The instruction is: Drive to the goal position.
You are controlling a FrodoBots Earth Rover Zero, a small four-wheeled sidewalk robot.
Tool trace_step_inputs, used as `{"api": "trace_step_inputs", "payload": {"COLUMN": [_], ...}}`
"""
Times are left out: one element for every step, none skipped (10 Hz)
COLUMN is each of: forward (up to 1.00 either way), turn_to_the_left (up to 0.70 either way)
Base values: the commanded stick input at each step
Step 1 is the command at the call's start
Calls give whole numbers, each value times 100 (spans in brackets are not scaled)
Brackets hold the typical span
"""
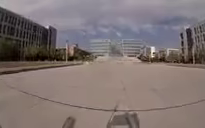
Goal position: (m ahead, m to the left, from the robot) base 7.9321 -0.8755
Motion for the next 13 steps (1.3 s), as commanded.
{"api": "trace_step_inputs", "payload": {"forward": [100, 100, 100, 100, 100, 100, 100, 100, 100, 100, 100, 100, 100], "turn_to_the_left": [0, 0, 0, 0, 0, 0, 0, 0, 0, 0, 0, 0, 0]}}
